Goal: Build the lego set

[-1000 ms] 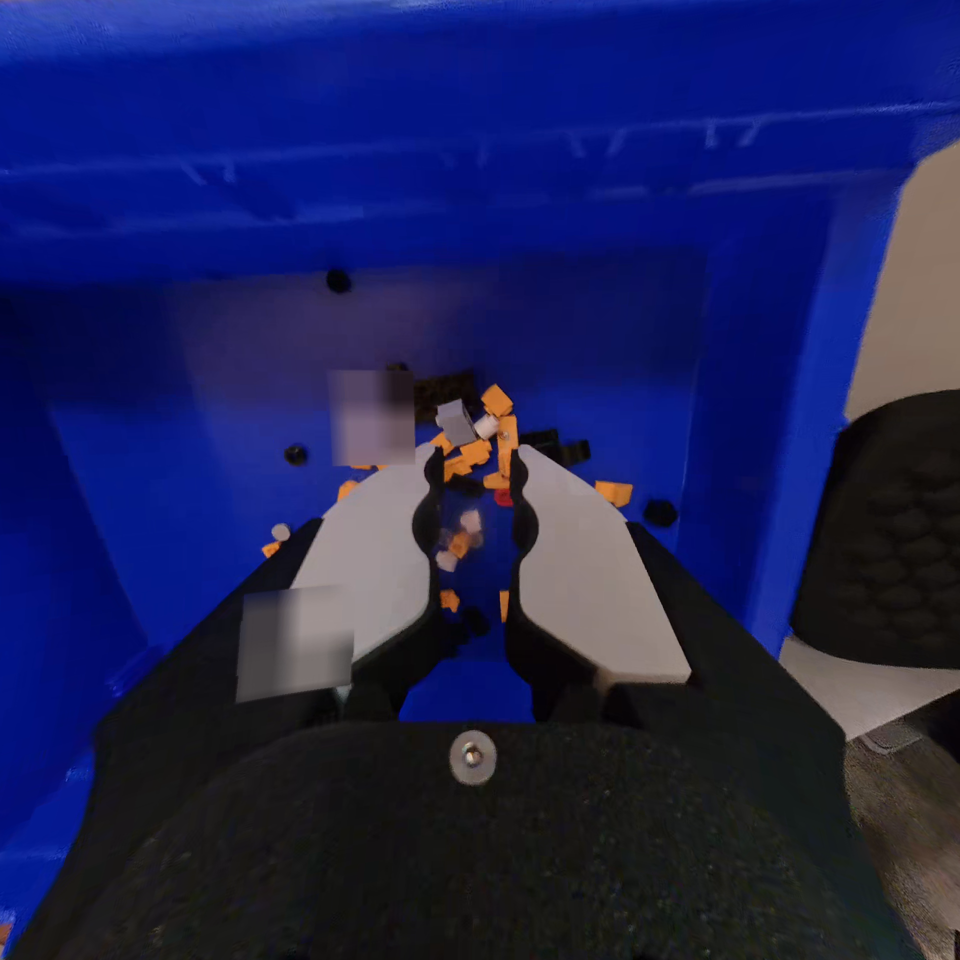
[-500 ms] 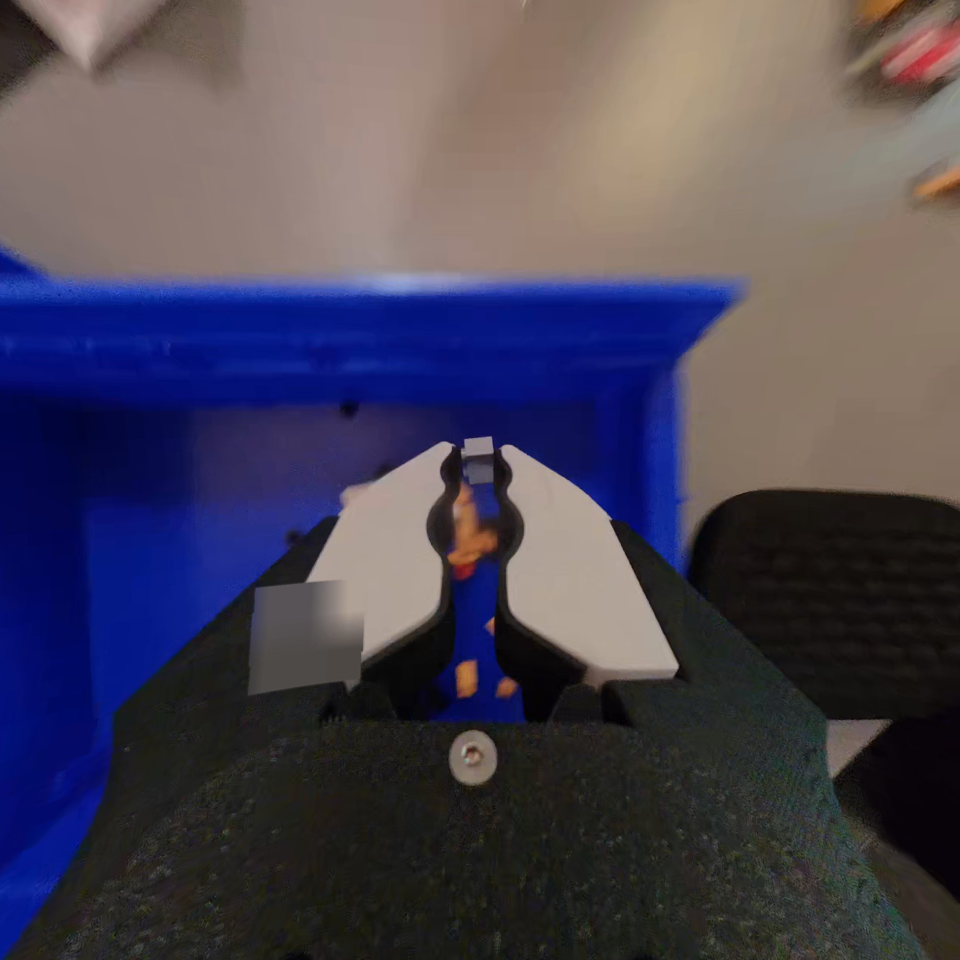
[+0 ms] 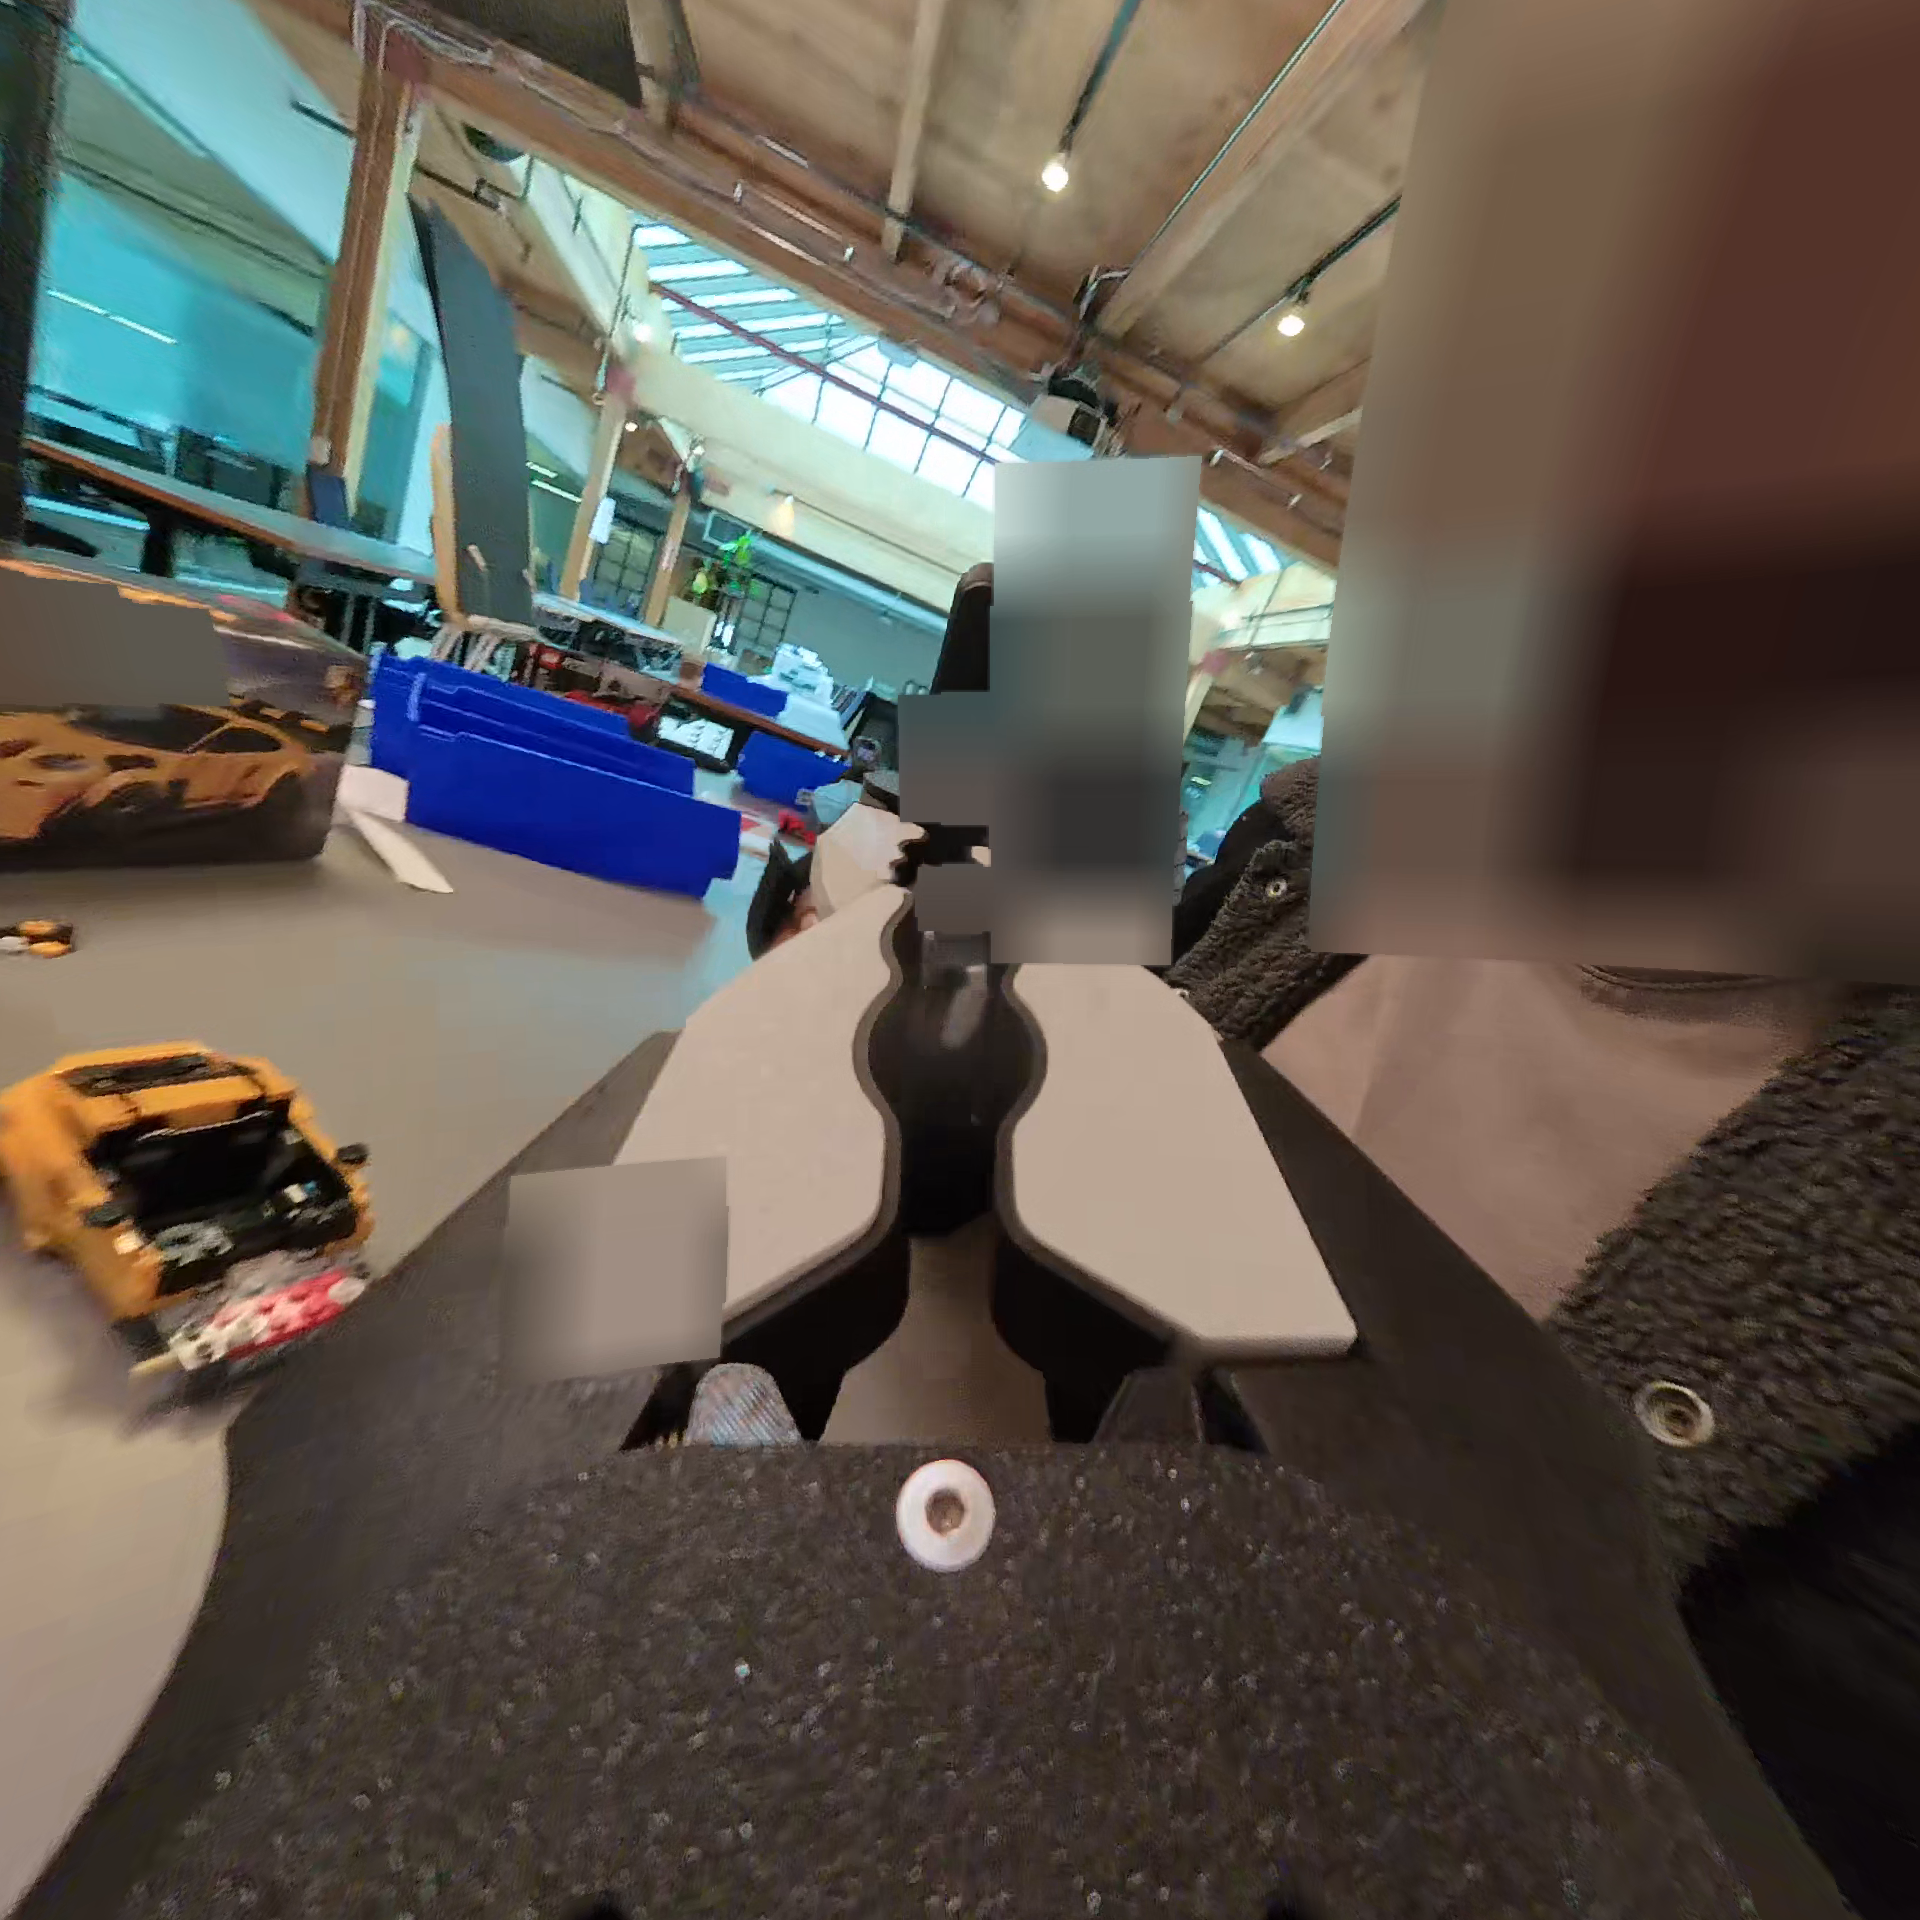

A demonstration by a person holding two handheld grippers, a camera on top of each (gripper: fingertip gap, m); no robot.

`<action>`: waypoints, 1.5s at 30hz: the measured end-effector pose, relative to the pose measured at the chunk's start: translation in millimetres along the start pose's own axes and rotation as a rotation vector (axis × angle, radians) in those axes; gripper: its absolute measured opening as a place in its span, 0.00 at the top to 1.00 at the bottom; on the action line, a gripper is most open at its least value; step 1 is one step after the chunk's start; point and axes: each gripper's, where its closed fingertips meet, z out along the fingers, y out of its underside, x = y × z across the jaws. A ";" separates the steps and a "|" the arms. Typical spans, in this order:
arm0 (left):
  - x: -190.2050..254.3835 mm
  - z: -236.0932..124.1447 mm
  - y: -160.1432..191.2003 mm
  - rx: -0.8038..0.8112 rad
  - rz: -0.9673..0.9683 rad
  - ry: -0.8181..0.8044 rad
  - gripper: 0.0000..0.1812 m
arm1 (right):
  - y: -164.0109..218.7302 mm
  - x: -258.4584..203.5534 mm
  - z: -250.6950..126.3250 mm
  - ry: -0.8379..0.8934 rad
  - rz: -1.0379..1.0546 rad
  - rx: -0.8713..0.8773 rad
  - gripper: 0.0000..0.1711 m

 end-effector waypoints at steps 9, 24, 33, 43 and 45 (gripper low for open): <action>-8.3 31.2 25.6 -0.060 0.044 0.054 0.94 | 5.2 1.3 -1.5 -0.001 0.173 0.018 0.95; -11.5 31.3 36.8 -0.083 0.091 0.046 0.94 | 13.0 1.4 -1.1 -0.040 0.189 -0.021 0.94; -74.9 5.0 74.0 -0.416 0.252 -0.327 0.89 | 51.3 64.4 -43.7 0.245 0.075 -0.312 0.94; -141.0 -24.2 162.8 -1.089 0.298 -0.449 0.84 | 82.4 91.6 -94.1 0.393 0.144 -0.362 0.94; -142.4 -18.5 166.3 -1.114 0.253 -0.433 0.85 | 85.6 90.9 -98.3 0.399 0.150 -0.359 0.94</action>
